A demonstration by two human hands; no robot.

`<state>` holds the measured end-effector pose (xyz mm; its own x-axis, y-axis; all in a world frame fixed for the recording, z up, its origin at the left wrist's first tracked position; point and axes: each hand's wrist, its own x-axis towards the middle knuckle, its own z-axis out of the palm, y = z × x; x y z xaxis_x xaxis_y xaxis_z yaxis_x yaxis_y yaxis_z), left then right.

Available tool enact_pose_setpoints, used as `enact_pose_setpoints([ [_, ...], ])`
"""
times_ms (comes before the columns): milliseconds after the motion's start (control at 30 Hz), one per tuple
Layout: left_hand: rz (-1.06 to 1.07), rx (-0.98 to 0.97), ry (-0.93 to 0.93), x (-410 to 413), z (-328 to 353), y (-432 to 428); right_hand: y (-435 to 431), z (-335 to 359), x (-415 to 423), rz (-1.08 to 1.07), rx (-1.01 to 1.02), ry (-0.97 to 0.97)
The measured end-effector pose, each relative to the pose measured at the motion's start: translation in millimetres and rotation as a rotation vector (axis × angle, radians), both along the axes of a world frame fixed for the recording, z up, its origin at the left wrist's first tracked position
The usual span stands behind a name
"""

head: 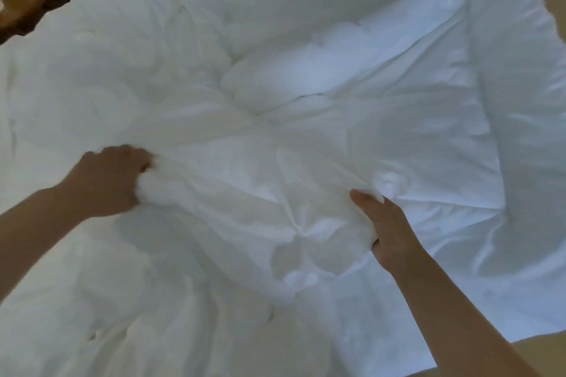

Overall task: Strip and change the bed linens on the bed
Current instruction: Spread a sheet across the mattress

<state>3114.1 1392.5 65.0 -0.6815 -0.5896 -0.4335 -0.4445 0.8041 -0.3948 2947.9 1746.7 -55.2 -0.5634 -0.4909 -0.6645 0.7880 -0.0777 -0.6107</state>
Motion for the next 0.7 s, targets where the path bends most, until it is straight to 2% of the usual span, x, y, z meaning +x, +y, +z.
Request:
enact_pose_setpoints([
  [167, -0.389, 0.193, 0.072, -47, -45, 104, -8, -16, -1, -0.057, 0.031, -0.019],
  [333, -0.574, 0.03, -0.121, -79, -94, 149, -16, -27, 5, -0.107, 0.016, -0.091],
  [400, -0.591, 0.056, -0.142, -88, -103, 151, -20, -25, 8, -0.083, 0.001, -0.079],
  [533, -0.502, 0.142, 0.037, -94, -95, 133, -27, -20, 10, -0.05, -0.007, 0.018],
  [700, -0.377, 0.171, 0.16, -91, -52, 99, -43, 6, 13, -0.066, -0.056, 0.045],
])
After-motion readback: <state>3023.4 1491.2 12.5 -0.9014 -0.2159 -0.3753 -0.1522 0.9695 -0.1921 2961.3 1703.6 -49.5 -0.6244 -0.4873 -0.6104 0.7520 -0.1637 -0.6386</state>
